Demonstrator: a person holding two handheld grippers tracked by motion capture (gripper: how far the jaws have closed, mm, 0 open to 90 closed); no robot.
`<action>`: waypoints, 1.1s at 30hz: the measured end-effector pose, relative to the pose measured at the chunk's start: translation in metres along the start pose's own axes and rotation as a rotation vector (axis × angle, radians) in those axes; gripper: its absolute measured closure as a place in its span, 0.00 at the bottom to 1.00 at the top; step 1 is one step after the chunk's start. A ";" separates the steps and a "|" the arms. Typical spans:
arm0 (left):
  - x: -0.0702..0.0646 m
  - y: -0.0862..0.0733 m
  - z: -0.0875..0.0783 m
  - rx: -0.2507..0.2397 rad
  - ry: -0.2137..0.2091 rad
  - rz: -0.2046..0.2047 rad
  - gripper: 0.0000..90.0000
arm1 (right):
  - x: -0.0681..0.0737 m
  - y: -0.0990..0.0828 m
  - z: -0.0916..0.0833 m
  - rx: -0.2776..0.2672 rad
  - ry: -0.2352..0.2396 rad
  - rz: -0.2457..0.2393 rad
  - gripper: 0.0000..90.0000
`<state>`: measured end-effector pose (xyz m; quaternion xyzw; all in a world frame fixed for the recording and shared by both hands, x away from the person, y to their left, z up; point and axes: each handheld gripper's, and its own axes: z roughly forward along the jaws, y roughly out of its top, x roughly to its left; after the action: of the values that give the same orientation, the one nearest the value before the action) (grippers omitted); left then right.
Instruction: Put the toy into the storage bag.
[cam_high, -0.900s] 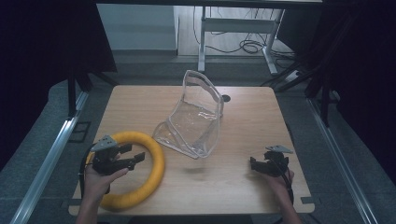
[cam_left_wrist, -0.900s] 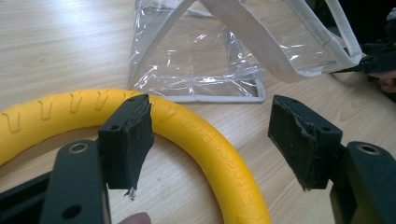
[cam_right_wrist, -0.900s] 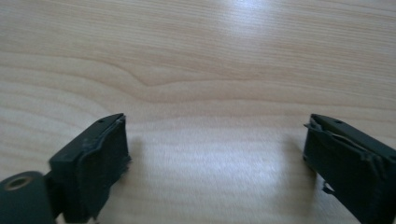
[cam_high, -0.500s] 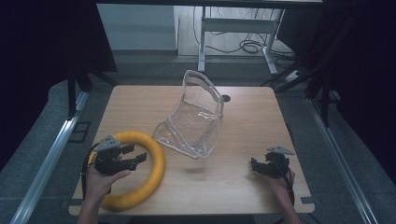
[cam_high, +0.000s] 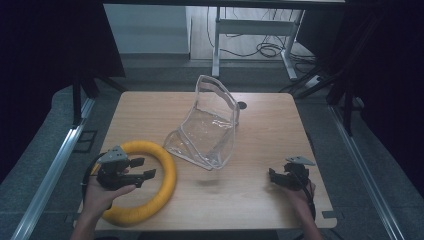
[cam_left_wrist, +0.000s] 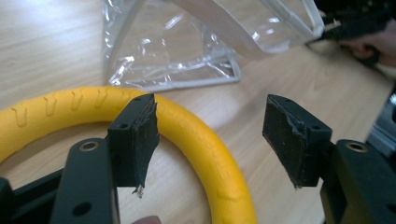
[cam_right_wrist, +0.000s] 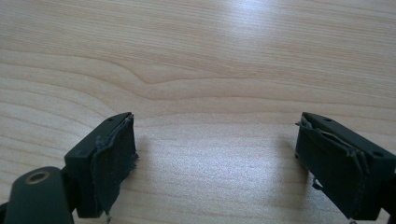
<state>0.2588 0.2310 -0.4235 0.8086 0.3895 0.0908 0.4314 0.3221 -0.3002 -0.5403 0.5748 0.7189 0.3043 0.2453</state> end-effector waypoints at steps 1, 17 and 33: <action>-0.001 0.000 -0.001 0.012 -0.008 0.003 0.40 | 0.000 0.000 0.000 0.000 -0.001 0.000 0.14; -0.003 -0.019 0.007 0.235 -0.072 0.056 0.39 | 0.000 0.000 0.000 -0.003 0.002 0.000 0.15; -0.020 -0.037 0.030 0.463 -0.083 0.116 0.38 | -0.001 0.000 0.000 -0.003 -0.001 0.008 0.15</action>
<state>0.2393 0.2106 -0.4668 0.9101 0.3347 -0.0094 0.2442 0.3226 -0.3008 -0.5401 0.5774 0.7160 0.3059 0.2455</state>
